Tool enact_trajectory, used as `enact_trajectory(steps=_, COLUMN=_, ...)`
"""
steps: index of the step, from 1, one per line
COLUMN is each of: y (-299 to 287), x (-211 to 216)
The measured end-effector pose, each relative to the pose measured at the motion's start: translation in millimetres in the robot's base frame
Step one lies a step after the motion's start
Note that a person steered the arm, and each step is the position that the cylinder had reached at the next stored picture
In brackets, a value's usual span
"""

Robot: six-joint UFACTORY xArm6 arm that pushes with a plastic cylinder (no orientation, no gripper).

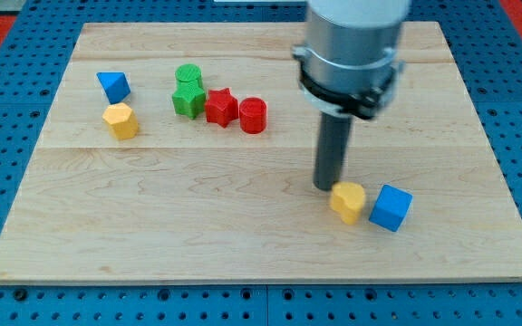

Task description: Nudge the blue triangle up a bit

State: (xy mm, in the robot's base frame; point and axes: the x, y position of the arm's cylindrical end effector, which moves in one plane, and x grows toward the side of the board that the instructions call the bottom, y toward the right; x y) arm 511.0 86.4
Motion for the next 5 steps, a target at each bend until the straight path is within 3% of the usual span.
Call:
enact_trajectory(steps=1, y=11, x=13)
enact_trajectory(steps=2, y=-15, x=-22)
enact_trajectory(steps=3, y=-92, x=-40)
enact_trajectory(steps=5, y=-303, x=-40)
